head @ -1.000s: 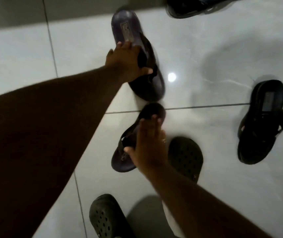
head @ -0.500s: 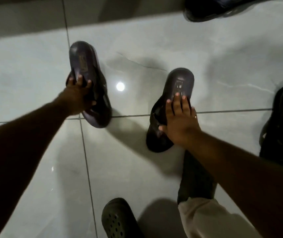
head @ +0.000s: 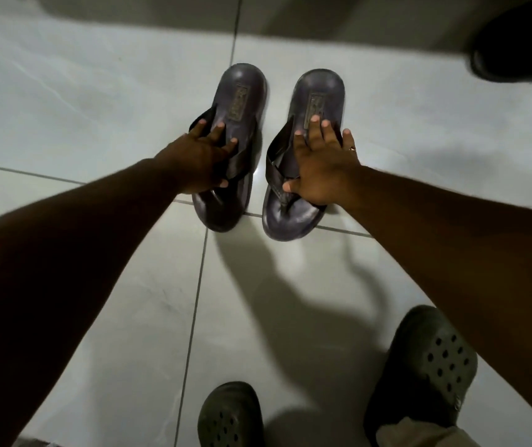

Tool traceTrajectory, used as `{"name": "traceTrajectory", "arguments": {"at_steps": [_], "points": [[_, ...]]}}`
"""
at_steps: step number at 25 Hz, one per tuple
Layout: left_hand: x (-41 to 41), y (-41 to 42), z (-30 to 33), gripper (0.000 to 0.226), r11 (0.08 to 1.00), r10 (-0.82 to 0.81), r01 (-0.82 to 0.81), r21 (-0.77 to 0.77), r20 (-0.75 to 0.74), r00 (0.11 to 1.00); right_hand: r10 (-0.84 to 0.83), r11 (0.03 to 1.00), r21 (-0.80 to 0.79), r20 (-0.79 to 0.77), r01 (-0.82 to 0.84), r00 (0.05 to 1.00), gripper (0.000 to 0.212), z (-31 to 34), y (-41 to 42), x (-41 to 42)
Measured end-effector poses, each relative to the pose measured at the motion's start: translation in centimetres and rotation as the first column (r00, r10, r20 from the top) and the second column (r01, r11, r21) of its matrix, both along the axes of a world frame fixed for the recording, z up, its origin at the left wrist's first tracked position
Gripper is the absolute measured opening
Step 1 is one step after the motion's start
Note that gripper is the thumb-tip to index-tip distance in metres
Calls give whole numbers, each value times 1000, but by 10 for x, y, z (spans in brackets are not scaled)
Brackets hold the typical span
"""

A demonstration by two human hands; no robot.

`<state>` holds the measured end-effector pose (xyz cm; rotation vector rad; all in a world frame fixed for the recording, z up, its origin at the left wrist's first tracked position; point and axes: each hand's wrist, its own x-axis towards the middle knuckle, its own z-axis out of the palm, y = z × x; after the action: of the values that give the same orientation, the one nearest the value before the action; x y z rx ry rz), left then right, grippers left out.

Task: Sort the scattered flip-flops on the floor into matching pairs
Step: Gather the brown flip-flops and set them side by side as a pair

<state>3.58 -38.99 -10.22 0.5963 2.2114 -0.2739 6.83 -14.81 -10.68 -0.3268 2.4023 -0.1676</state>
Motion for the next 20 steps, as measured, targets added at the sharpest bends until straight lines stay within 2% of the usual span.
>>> {"name": "traceTrajectory", "arguments": {"at_steps": [6, 11, 14, 17, 20], "points": [[8, -6, 10, 82, 999, -27, 26, -46, -21, 999, 53, 999, 1, 16, -53, 998, 99, 2, -42, -7], [21, 0, 49, 91, 977, 204, -193, 87, -135, 970, 12, 995, -97, -40, -16, 999, 92, 22, -26, 2], [31, 32, 80, 98, 966, 248, -234, 108, -147, 958, -101, 992, -78, -72, 95, 992, 87, 49, 33, 29], [26, 100, 97, 101, 986, 144, -132, 106, -122, 982, -188, 982, -5, -45, 188, 981, 87, 67, 113, 53], [9, 204, 96, 101, 991, 33, -23, 129, -79, 996, -354, 933, 54, -49, 356, 934, 90, 74, 205, 69]]}}
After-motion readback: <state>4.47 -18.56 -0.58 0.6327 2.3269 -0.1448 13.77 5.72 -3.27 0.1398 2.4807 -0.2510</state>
